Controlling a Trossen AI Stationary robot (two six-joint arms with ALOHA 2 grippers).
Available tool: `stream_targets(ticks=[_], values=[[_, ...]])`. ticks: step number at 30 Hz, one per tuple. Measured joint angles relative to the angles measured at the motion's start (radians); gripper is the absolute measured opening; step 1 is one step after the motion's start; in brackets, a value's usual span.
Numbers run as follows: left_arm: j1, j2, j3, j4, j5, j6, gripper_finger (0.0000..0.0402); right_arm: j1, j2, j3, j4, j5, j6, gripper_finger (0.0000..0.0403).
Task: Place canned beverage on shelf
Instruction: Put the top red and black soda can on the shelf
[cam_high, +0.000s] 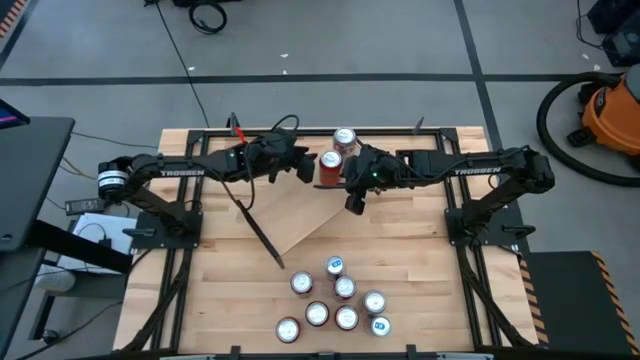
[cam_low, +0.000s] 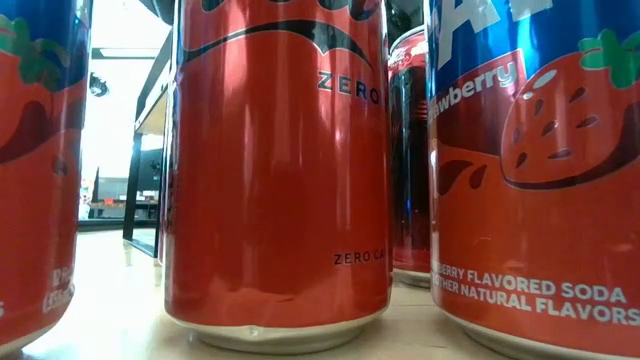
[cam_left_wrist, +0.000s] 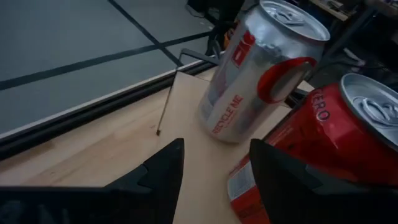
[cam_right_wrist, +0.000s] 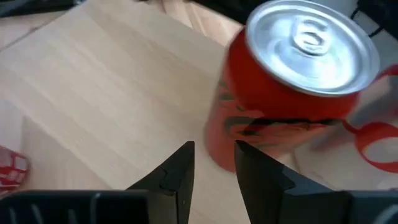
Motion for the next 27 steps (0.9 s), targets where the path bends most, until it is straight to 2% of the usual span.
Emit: stream_targets(ticks=[14,27], values=[[-0.025,0.01,0.0,0.037,0.007,0.001,0.0194,-0.037,0.0,0.0,-0.005,0.03,-0.044,0.0123],[-0.029,0.004,0.0,-0.049,0.015,0.003,0.0194,-0.055,0.0,0.0,-0.006,0.056,-0.056,0.0123]])
